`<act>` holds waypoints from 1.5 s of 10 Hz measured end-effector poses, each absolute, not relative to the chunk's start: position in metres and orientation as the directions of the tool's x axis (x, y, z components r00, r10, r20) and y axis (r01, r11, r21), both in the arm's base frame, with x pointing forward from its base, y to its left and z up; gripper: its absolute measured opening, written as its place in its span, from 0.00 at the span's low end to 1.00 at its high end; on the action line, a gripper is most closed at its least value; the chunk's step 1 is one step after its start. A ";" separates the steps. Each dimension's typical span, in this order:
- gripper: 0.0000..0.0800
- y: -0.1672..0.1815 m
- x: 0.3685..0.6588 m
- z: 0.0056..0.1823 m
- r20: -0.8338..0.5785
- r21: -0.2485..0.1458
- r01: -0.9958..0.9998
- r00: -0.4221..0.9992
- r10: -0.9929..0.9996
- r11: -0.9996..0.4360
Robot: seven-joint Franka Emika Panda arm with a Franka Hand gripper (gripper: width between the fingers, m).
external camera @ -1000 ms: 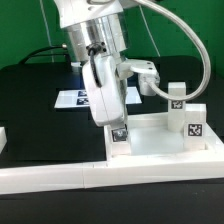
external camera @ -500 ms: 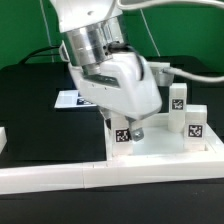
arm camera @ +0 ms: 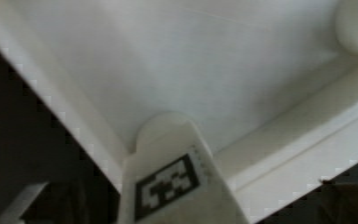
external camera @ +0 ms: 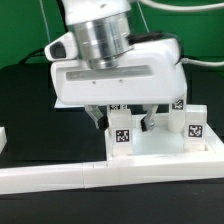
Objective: Assemble square table
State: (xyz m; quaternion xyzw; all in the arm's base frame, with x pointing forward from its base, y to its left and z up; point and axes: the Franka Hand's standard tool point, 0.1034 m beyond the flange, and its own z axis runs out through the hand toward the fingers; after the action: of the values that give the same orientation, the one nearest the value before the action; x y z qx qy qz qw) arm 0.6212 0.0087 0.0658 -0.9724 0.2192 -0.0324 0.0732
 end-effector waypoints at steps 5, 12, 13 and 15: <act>0.46 -0.005 0.612 0.056 0.129 -0.141 -0.349 0.921 -0.367 -0.927; 0.34 0.007 0.621 0.056 -0.046 -0.164 -0.870 0.478 -0.877 -0.465; 0.34 0.009 0.622 0.055 -0.094 -0.131 -0.942 0.321 -0.942 -0.308; 0.34 0.009 0.627 0.053 -0.181 -0.040 -0.998 -0.041 -0.983 0.049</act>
Offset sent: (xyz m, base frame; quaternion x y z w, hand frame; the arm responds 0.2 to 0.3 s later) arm 0.0000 0.0000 0.0000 0.0000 0.0000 0.0000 1.0000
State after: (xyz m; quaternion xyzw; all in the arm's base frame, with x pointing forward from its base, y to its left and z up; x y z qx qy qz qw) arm 0.6266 0.0094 0.0525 -0.6877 0.7200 0.0482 0.0795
